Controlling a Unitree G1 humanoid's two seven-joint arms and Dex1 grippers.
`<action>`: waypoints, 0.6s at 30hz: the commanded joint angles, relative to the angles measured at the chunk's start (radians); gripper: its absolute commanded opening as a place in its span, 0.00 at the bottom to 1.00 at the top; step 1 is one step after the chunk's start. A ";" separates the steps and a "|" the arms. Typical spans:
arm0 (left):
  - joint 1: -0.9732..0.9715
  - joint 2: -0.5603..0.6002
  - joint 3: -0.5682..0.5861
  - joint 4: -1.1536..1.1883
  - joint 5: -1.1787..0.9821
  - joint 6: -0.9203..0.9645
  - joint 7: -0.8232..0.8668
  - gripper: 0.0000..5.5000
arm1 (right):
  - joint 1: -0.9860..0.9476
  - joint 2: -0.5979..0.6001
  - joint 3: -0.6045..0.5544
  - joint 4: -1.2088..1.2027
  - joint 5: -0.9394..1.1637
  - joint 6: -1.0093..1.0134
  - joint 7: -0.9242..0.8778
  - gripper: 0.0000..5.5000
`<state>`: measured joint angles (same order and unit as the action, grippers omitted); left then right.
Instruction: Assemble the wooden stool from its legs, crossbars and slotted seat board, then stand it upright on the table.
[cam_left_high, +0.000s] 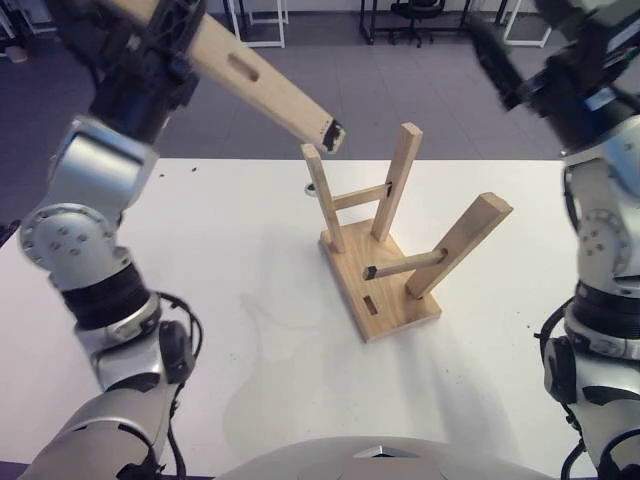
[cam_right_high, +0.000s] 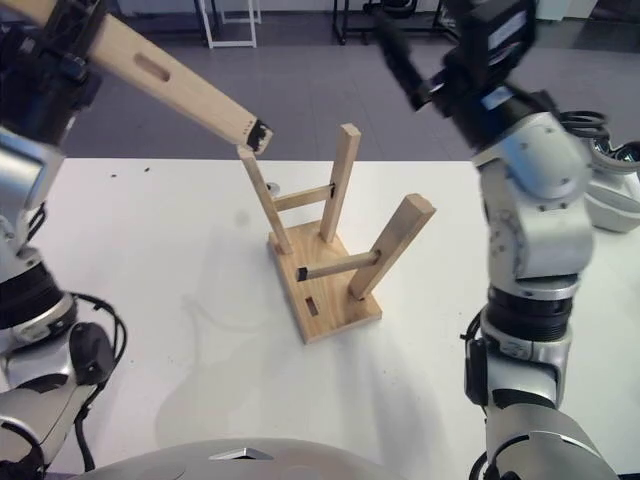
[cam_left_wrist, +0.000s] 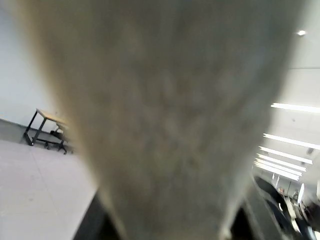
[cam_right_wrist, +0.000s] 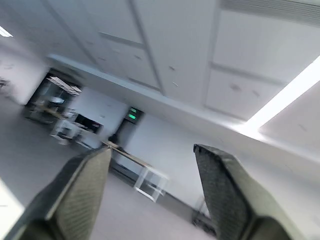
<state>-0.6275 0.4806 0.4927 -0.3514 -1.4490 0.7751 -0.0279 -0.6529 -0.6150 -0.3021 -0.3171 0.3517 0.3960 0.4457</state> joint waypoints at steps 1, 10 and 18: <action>0.287 0.085 0.038 -0.159 -0.080 0.082 -0.010 0.19 | 0.342 -0.109 -0.008 0.137 -0.068 0.024 0.124 0.56; 0.669 -0.202 -0.264 -0.292 0.263 -0.054 0.192 0.19 | 0.523 0.103 0.474 0.717 -0.477 -0.577 0.095 0.56; 0.722 -0.346 -0.229 -0.293 0.332 -0.198 0.330 0.19 | 0.566 0.140 0.561 0.603 -0.434 -0.710 0.185 0.56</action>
<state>0.1043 0.1471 0.2526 -0.6399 -1.1337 0.6023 0.2782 -0.1022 -0.4890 0.2391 0.2990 -0.0805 -0.3154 0.6029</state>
